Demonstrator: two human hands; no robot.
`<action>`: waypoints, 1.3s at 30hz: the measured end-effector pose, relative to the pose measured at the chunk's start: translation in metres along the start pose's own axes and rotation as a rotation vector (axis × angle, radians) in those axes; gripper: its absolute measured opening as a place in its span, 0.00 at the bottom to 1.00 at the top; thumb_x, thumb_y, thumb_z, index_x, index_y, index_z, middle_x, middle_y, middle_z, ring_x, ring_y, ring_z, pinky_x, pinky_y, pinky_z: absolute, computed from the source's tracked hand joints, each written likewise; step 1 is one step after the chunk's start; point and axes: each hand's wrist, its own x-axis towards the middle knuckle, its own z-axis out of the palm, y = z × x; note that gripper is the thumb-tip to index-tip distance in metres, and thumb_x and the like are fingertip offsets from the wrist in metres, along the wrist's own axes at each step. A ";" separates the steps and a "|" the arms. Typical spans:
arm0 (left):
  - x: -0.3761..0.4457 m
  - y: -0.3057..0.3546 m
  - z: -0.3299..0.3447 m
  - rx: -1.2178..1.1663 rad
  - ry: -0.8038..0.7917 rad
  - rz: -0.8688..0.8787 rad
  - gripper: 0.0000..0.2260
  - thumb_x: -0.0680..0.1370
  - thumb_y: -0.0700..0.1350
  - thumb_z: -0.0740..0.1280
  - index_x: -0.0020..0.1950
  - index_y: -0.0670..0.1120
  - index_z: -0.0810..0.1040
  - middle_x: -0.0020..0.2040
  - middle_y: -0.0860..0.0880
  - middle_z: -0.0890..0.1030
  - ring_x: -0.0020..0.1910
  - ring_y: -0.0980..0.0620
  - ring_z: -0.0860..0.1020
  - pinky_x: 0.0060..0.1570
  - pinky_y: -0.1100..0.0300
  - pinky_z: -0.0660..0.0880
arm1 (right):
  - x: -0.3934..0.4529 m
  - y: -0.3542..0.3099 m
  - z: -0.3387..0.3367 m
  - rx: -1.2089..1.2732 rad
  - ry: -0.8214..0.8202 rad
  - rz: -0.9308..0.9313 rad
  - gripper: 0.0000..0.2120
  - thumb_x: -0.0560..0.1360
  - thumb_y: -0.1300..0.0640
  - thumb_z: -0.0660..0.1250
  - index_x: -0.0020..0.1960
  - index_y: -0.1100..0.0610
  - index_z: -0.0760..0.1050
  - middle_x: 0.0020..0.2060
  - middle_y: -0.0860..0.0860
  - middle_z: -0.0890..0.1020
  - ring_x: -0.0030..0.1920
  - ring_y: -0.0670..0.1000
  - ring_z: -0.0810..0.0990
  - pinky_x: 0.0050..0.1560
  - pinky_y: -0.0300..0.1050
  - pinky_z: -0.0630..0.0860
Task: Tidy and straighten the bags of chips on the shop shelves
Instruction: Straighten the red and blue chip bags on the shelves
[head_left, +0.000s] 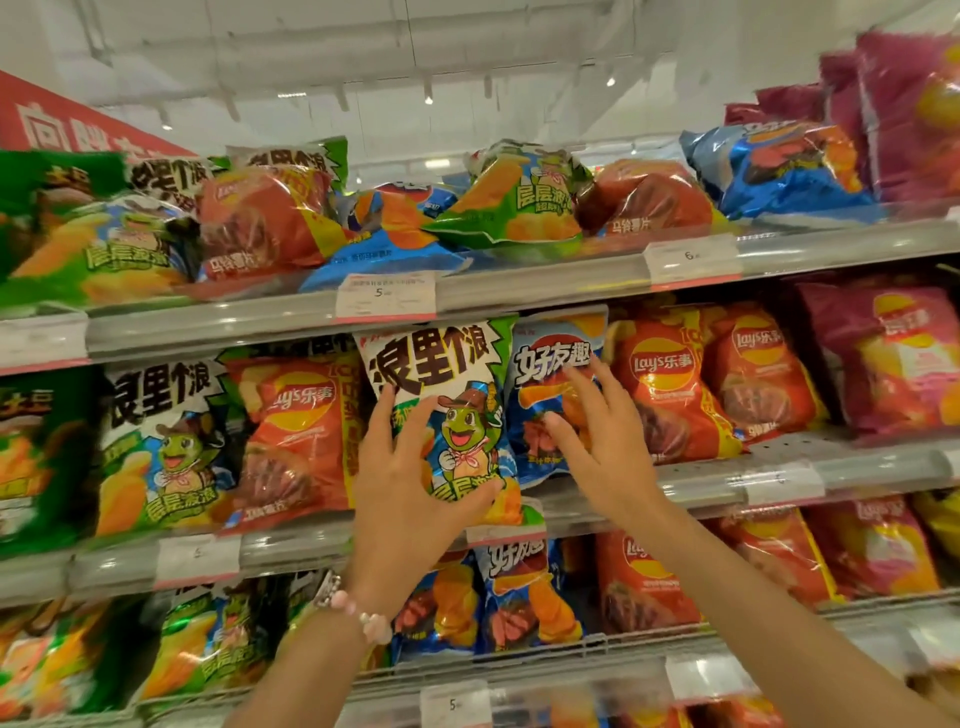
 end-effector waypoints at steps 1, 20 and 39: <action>0.000 -0.001 0.000 -0.014 -0.005 0.009 0.41 0.63 0.58 0.78 0.72 0.60 0.62 0.77 0.57 0.50 0.75 0.51 0.57 0.68 0.45 0.67 | -0.004 -0.011 0.001 0.100 0.024 0.000 0.29 0.76 0.39 0.58 0.73 0.52 0.64 0.74 0.51 0.62 0.74 0.52 0.60 0.71 0.58 0.62; -0.004 -0.060 -0.058 -0.022 -0.013 0.147 0.44 0.64 0.73 0.66 0.75 0.60 0.55 0.78 0.55 0.51 0.75 0.57 0.51 0.71 0.51 0.56 | -0.021 -0.076 0.043 0.714 -0.078 0.370 0.37 0.58 0.47 0.77 0.61 0.32 0.64 0.61 0.43 0.78 0.60 0.43 0.76 0.57 0.43 0.77; 0.034 -0.151 -0.082 -0.128 -0.025 -0.370 0.48 0.60 0.61 0.78 0.73 0.48 0.60 0.63 0.48 0.75 0.60 0.47 0.76 0.57 0.54 0.74 | -0.028 -0.082 0.044 0.603 -0.011 0.416 0.47 0.57 0.49 0.77 0.73 0.43 0.62 0.59 0.45 0.78 0.60 0.46 0.77 0.62 0.53 0.75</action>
